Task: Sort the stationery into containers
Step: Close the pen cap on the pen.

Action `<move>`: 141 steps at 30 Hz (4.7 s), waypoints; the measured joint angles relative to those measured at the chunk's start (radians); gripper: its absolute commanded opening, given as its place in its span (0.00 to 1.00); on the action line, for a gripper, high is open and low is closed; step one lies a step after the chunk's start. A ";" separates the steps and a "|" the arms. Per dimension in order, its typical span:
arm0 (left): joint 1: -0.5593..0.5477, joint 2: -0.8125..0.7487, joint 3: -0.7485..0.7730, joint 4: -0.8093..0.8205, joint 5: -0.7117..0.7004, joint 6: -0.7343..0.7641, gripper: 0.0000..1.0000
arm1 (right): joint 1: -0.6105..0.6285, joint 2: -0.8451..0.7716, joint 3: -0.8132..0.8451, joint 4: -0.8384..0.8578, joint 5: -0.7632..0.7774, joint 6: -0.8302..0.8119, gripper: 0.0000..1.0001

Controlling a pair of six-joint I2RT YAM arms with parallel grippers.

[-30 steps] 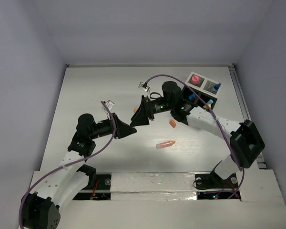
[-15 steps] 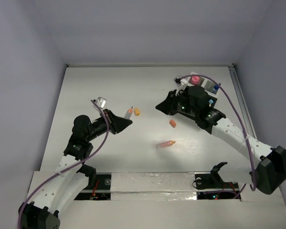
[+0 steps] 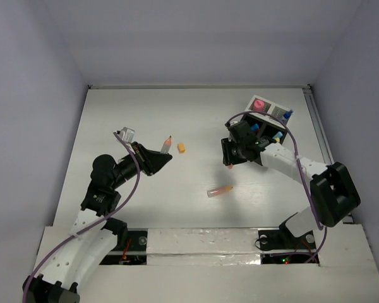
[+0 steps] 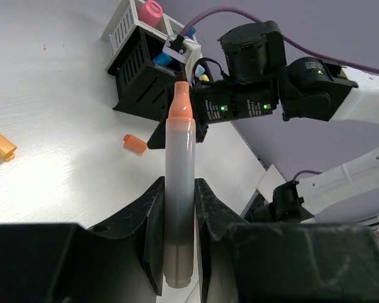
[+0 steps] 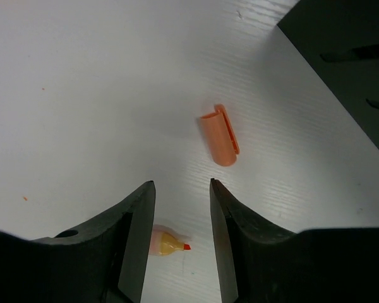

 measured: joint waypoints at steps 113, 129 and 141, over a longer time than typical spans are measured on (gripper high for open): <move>0.002 0.022 -0.012 0.023 0.000 -0.015 0.00 | 0.080 0.430 0.370 -0.086 -0.086 -0.539 0.00; 0.003 0.142 0.005 0.127 0.116 -0.105 0.00 | 0.080 0.044 0.183 0.630 -0.391 0.083 0.00; 0.009 0.254 0.057 0.373 0.237 -0.248 0.00 | 0.077 0.040 0.026 1.246 -0.508 0.541 0.00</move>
